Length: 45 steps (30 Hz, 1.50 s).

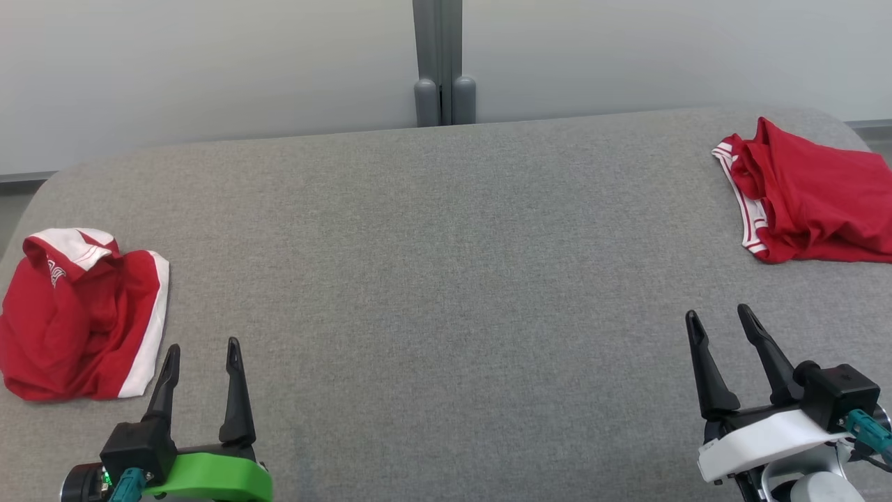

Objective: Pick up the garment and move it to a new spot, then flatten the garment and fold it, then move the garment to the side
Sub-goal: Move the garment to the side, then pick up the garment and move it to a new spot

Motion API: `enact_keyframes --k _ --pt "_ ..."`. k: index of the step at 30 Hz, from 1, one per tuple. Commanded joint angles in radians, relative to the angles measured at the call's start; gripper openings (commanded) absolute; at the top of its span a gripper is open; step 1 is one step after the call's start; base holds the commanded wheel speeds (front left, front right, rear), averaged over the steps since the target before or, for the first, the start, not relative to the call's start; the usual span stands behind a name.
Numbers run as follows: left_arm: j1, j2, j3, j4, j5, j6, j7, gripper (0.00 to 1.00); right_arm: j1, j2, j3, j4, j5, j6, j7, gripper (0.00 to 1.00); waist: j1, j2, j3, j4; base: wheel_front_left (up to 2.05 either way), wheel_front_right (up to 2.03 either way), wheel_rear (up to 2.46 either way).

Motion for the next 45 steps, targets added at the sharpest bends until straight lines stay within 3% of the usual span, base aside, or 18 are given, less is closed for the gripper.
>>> enact_keyframes --k 1,33,45 --pt "0.016 0.000 0.005 0.002 0.005 -0.005 -0.003 1.00 0.018 0.005 -0.003 -0.006 -0.008 -0.002 0.004 1.00 0.0001 0.0000 -0.008 0.005 0.00 0.00 0.00" --pt "0.014 -0.002 0.028 0.003 0.025 -0.016 -0.003 1.00 0.036 0.023 -0.005 -0.002 -0.015 -0.002 0.005 1.00 0.0001 0.0000 -0.016 0.015 0.00 0.00 0.00" --pt "-0.002 -0.002 0.050 -0.005 0.031 -0.018 -0.003 1.00 0.033 0.030 0.002 0.000 -0.016 -0.002 0.001 1.00 0.0001 0.0000 0.002 0.077 0.00 0.00 0.00"
